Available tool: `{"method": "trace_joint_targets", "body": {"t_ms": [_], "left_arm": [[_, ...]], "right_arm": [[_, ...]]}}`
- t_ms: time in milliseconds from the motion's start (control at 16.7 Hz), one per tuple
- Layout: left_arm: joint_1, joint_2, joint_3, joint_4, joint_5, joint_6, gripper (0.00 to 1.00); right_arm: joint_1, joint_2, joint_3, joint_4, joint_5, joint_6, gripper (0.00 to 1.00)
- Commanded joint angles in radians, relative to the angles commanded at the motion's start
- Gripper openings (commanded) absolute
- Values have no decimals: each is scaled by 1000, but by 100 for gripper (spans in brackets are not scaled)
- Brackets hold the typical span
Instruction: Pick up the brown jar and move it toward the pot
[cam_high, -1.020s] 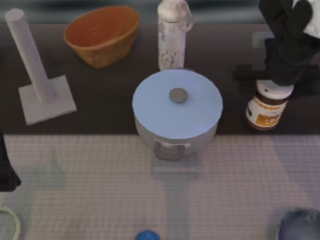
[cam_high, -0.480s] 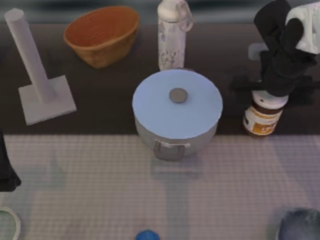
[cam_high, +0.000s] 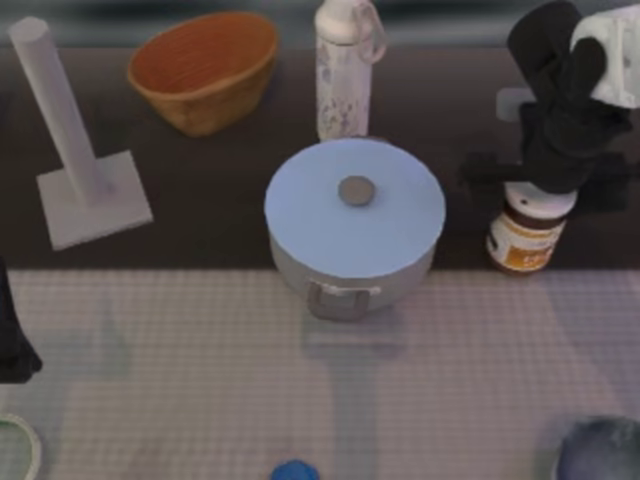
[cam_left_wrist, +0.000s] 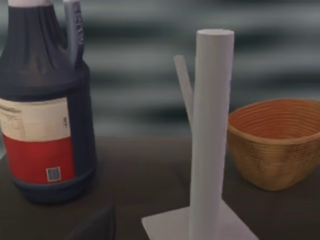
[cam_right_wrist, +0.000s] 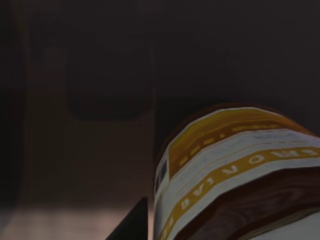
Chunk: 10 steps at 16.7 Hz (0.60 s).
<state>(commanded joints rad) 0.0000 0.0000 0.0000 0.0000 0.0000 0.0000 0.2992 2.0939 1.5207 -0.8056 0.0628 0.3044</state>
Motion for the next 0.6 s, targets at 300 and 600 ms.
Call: {"method": "trace_joint_targets", "body": {"t_ms": [300,600], "left_arm": [[0,0,0,0,0,0,100],[0,0,0,0,0,0,100]], "right_arm": [[0,0,0,0,0,0,100],[0,0,0,0,0,0,100]]}}
